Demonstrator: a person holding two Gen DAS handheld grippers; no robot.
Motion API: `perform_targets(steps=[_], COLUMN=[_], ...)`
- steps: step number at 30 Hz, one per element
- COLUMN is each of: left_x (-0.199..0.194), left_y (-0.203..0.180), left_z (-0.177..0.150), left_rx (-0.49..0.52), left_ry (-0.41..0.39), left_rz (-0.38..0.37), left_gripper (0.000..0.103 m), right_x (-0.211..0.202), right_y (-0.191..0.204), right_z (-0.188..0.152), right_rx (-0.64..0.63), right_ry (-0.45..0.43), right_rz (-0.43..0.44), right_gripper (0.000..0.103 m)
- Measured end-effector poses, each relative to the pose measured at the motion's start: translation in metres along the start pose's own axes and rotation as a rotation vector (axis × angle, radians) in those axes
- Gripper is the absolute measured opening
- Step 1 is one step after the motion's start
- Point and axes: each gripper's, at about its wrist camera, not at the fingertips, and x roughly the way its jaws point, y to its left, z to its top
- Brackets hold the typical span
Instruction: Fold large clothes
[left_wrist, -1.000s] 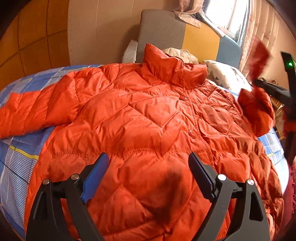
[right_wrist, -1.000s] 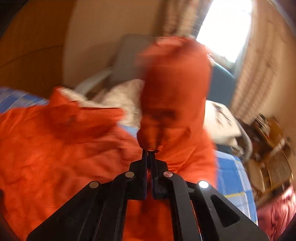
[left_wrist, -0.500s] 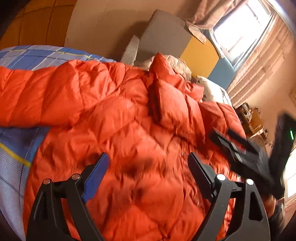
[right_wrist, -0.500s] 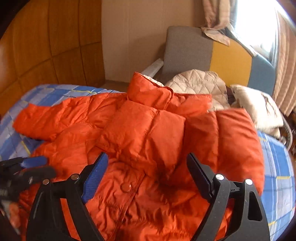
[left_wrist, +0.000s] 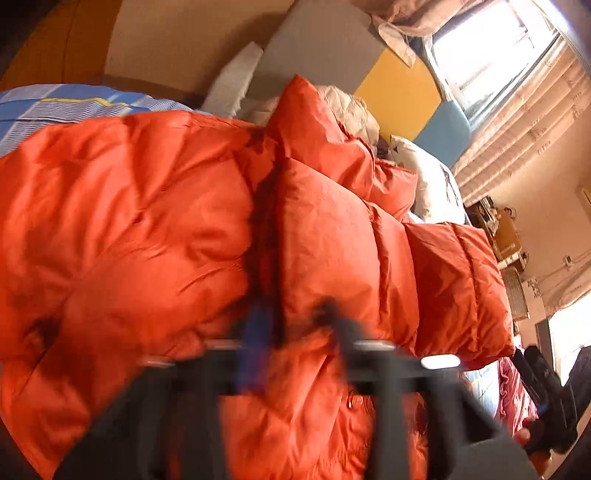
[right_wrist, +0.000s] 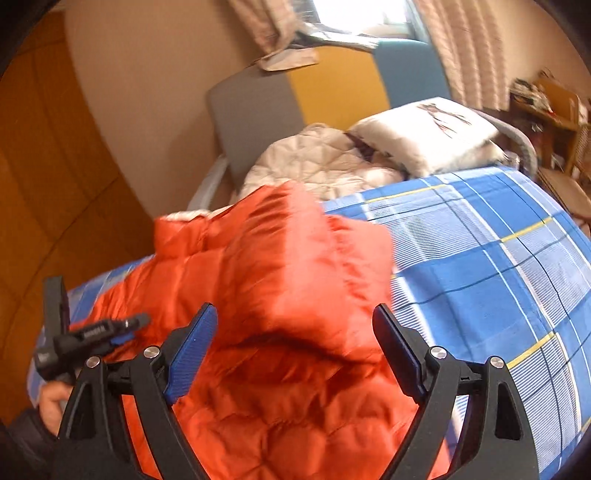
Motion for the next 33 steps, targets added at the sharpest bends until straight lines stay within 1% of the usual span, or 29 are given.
perform_targets(steps=[1,2,4,5,6,7,9,11,13,15,17,18,20,21,22,24,28,30,33], left_x=[-0.005,-0.011,-0.027,-0.035,-0.046,-0.050,-0.055,-0.056,-0.054,-0.048,-0.042,-0.042,-0.051,-0.061,-0.069,-0.089,-0.125,-0.148,-0.175], left_y=[-0.001,-0.001,0.002,0.006,0.011,0.013,0.020,0.031,0.043,0.047,0.047,0.046,0.048,0.049,0.050,0.059,0.094,0.125,0.168], left_z=[0.002,0.003,0.004,0.005,0.005,0.005,0.005,0.002,-0.002,-0.006,-0.008,-0.008,-0.008,-0.010,-0.013,-0.020,-0.036,-0.048,-0.063], left_rx=[0.000,0.005,0.012,0.013,0.019,0.023,0.041,0.049,0.021,0.029,0.040,0.043,0.005,-0.010,-0.022,-0.068,-0.177,-0.269,-0.374], left_ry=[-0.022,-0.044,-0.078,-0.095,-0.115,-0.120,-0.121,-0.117,-0.097,-0.077,-0.072,-0.067,-0.088,-0.122,-0.152,-0.180,-0.243,-0.277,-0.323], left_rz=[-0.012,-0.013,0.005,0.017,0.036,0.049,0.100,0.172,0.195,0.212,0.234,0.241,0.226,0.222,0.233,0.229,0.257,0.277,0.328], left_gripper=[0.005,0.005,0.004,0.004,0.004,0.004,0.004,0.004,0.004,0.004,0.007,0.011,0.035,0.054,0.058,0.059,0.061,0.061,0.063], right_x=[0.004,0.009,0.023,0.031,0.042,0.050,0.069,0.085,0.103,0.116,0.122,0.123,0.122,0.117,0.110,0.091,0.060,0.049,0.037], right_y=[-0.004,-0.008,-0.011,-0.010,-0.008,-0.005,0.002,0.011,0.016,0.021,0.026,0.027,0.028,0.029,0.030,0.035,0.050,0.058,0.068], right_z=[0.003,0.006,0.008,0.009,0.009,0.007,0.002,-0.004,-0.013,-0.021,-0.023,-0.023,-0.021,-0.019,-0.019,-0.021,-0.038,-0.049,-0.067], right_rx=[0.015,0.034,0.053,0.055,0.053,0.045,0.018,-0.019,-0.045,-0.085,-0.119,-0.123,-0.128,-0.133,-0.131,-0.126,-0.138,-0.161,-0.183], right_ry=[0.005,0.013,0.037,0.051,0.072,0.087,0.121,0.156,0.194,0.214,0.222,0.226,0.236,0.236,0.227,0.189,0.166,0.166,0.174], right_rz=[0.001,0.006,0.021,0.022,0.025,0.022,-0.017,-0.061,-0.108,-0.148,-0.184,-0.193,-0.200,-0.203,-0.204,-0.183,-0.117,-0.096,-0.077], right_gripper=[0.078,0.076,0.065,0.063,0.062,0.062,0.062,0.062,0.062,0.062,0.062,0.062,0.063,0.067,0.072,0.077,0.077,0.077,0.077])
